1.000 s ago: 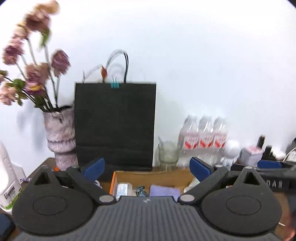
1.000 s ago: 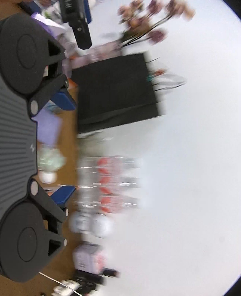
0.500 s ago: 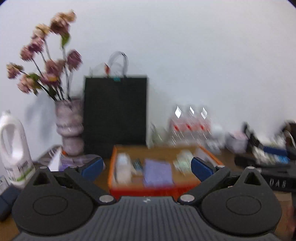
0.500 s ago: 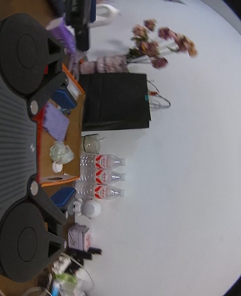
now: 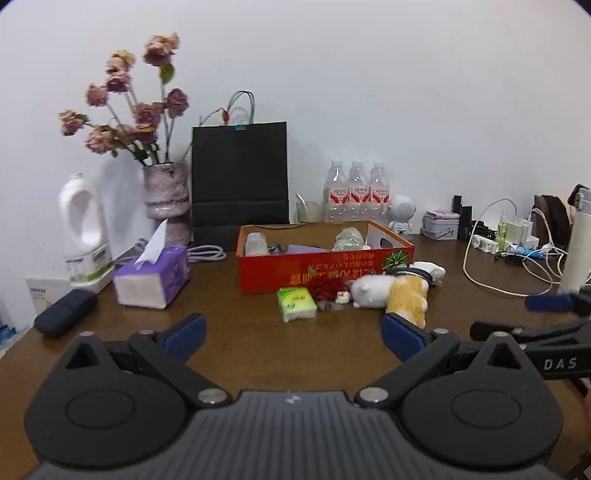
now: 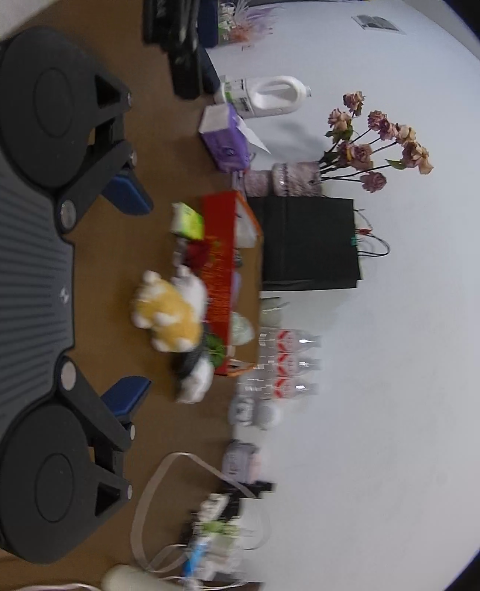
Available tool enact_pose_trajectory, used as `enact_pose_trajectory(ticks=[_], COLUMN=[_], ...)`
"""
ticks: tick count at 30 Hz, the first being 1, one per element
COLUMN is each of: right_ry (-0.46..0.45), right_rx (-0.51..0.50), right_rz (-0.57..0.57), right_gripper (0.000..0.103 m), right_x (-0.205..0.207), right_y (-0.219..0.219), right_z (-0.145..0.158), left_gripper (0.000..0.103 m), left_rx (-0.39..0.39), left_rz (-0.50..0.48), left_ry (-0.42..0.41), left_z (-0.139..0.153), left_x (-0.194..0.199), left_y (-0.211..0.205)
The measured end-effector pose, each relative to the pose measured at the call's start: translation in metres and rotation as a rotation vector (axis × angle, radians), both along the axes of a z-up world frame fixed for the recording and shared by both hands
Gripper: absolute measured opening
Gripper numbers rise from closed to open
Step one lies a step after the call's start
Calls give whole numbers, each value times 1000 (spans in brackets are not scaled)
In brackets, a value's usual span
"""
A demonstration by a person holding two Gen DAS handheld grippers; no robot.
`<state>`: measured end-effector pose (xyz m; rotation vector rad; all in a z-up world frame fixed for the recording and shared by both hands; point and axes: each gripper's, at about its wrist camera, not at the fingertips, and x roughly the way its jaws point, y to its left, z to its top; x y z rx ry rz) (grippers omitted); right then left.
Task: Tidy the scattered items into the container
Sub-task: 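Withdraw both tools from the box back over the table, then grasp the green tissue packet with the left tool while the right tool grasps the plush toy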
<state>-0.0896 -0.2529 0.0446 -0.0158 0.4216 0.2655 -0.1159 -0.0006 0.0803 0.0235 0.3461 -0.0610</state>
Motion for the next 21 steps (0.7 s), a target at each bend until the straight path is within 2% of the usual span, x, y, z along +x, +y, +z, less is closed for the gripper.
enact_pose_trajectory(ticks=[4, 8, 11, 16, 18, 21], right_ry=[47, 90, 86, 111, 107, 99], right_rx=[-3, 10, 9, 4, -4, -34], right_rz=[-19, -39, -54, -68, -70, -73], right_gripper=[94, 94, 94, 94, 94, 94], right_x=[-17, -8, 4, 35, 53, 78], right_y=[-2, -5, -5, 0, 5, 14], right_z=[-23, -32, -33, -38, -39, -41], left_gripper=[103, 103, 103, 103, 103, 102], left_rx=[-57, -86, -116, -81, -50, -47], left_rz=[18, 52, 65, 44, 5, -36], left_ry=[78, 127, 148, 119, 126, 153], left_z=[-21, -34, -39, -37, -34, -39], left_x=[-10, 12, 32, 89, 127, 182], left_y=[11, 16, 20, 16, 11, 4])
